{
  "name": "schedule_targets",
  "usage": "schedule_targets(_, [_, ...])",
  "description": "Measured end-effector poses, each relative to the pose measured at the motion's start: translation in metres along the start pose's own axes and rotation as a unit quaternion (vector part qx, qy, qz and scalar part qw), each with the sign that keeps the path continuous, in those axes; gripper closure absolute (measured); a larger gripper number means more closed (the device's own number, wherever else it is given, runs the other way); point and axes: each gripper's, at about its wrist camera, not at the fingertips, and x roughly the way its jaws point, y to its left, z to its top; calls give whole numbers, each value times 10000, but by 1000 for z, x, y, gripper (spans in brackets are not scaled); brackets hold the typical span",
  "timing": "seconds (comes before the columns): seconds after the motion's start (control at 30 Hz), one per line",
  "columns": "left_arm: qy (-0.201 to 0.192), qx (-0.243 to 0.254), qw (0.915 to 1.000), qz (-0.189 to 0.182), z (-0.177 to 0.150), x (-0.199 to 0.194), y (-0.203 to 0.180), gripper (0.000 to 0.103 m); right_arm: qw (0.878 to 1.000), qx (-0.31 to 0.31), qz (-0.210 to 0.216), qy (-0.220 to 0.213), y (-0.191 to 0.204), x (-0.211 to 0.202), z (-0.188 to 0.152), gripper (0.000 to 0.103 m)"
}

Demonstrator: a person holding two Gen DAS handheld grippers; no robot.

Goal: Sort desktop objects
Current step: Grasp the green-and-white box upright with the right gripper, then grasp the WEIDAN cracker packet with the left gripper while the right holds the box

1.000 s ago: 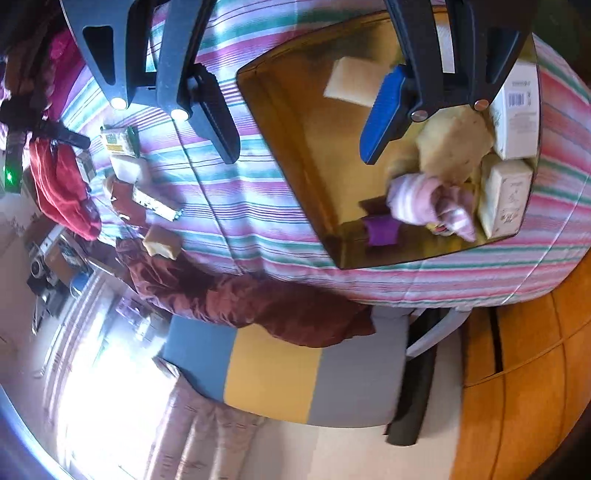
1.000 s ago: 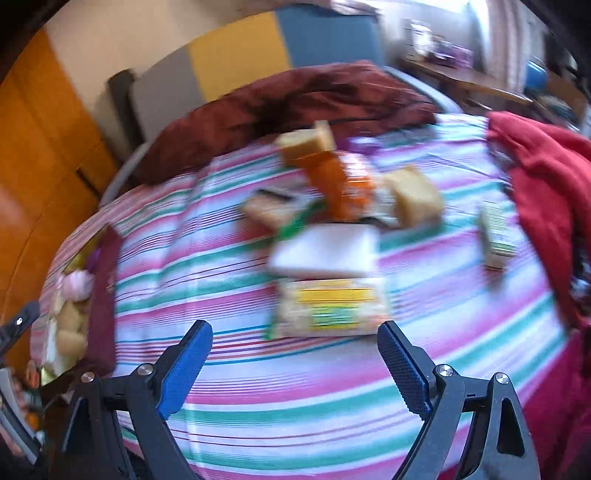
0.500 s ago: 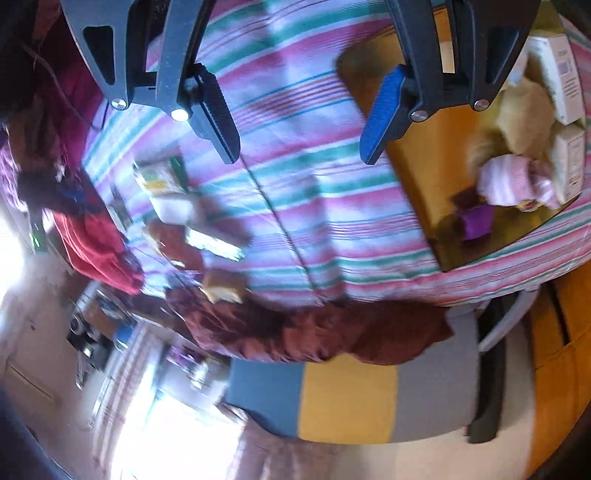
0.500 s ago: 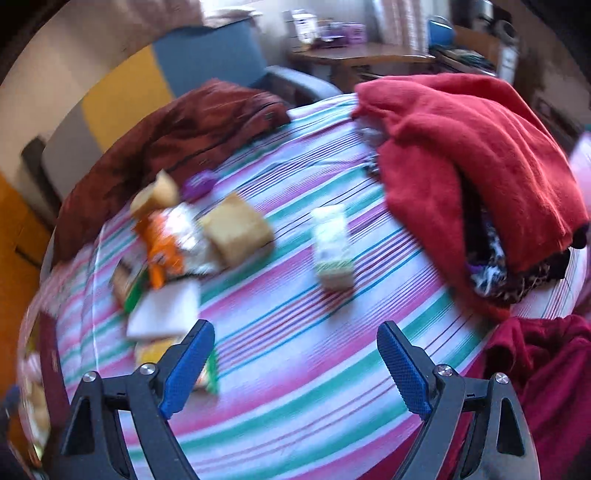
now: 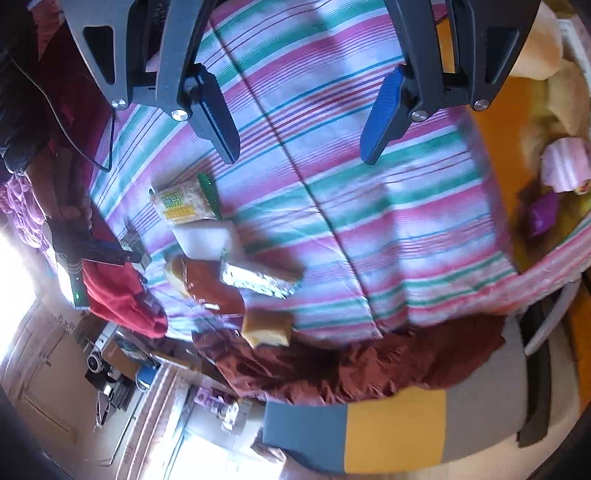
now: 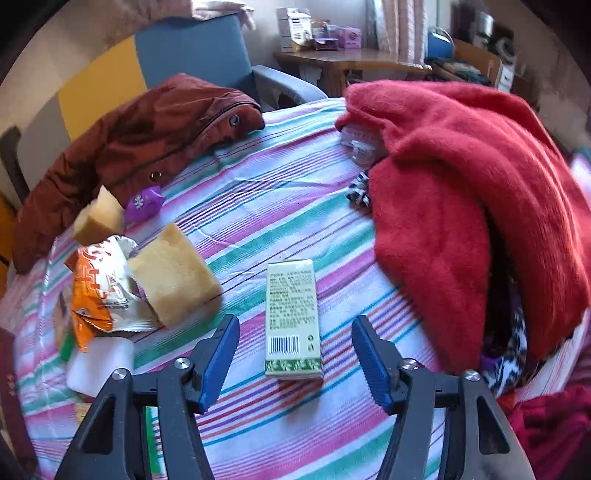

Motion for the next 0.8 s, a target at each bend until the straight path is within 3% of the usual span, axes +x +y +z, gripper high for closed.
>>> schedule_targets(0.1, [202,35,9994,-284,9,19,-10,35,9996,-186,-62,183,6,9,-2,57])
schedule_targets(0.13, [245,63,9992,-320,12,24,-14,35,9992,-287,-164,223,8,11,-3,69])
schedule_targets(0.17, [288,128,9989,-343,14,30,-18,35,9983,-451,-271,257,12,13,-4,73])
schedule_targets(0.43, [569,636,9946,-594,25,67,-49,34,9948,-962,-228,264,29,11,-11,73])
schedule_targets(0.53, [504,1125,9897,-728,28,70,-67,32,9951,-934,-70,324,29,10,-11,73])
schedule_targets(0.67, [549,1969,9745,-920,28,77,-95,31,9954,-873,-4,392,27,12,-10,73])
schedule_targets(0.8, [557,2583,9612,-795,34,90,-114,31,9952,-878,18,430,29,12,-10,73])
